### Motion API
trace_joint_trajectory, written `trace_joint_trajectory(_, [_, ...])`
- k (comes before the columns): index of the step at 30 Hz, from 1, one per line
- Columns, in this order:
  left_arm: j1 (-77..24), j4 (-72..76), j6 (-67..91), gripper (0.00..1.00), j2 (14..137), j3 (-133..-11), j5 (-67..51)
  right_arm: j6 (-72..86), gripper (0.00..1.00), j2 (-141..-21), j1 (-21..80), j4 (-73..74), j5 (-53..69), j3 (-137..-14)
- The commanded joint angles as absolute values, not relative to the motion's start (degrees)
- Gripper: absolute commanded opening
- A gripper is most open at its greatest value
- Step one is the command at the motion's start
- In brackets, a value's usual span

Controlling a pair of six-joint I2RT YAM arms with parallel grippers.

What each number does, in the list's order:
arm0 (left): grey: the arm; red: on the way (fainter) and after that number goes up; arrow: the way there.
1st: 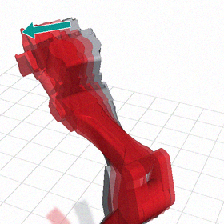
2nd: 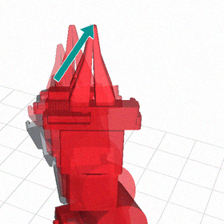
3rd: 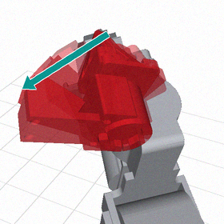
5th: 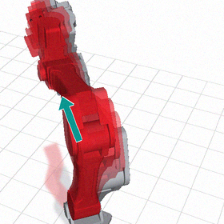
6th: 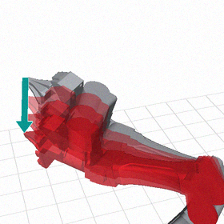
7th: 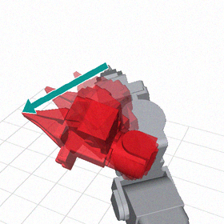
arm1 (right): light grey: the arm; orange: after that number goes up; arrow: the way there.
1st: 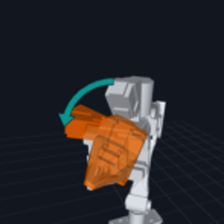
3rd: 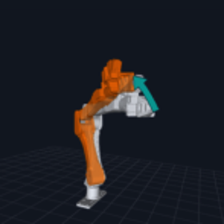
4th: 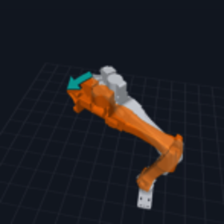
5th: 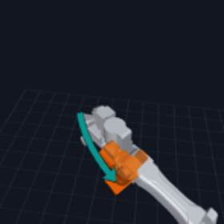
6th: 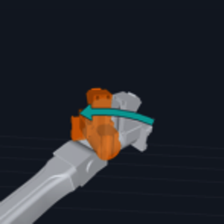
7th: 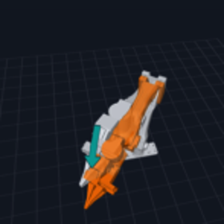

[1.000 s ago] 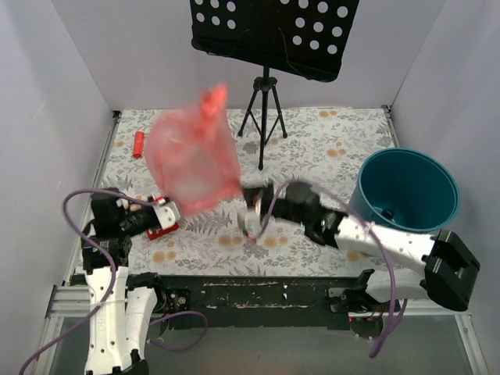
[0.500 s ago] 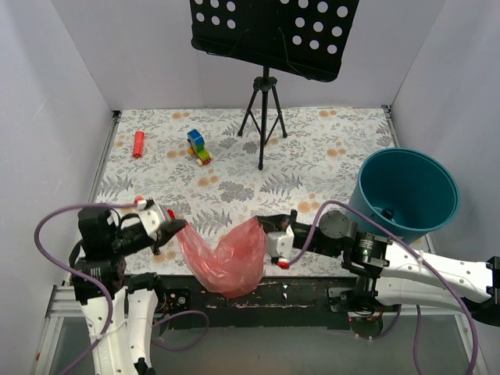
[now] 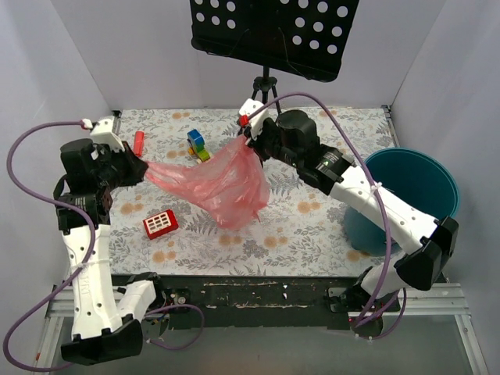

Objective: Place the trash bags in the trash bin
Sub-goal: Unfold the trash bag at the center of the board.

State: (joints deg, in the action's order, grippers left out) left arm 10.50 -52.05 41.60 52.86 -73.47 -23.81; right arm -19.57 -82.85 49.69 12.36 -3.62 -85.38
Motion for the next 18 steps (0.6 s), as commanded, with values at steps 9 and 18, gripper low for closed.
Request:
trace_joint_trajectory(9, [10.8,-30.0,46.5,0.0,60.0,-103.4,-34.1,-17.7,0.01,-88.1,48.5,10.4,3.9,-107.2])
trace_joint_trajectory(18, [10.3,-58.1,35.6,0.0,50.5,-70.0,-32.4,-8.1,0.01,-72.7,47.5,29.3,24.0,-61.3])
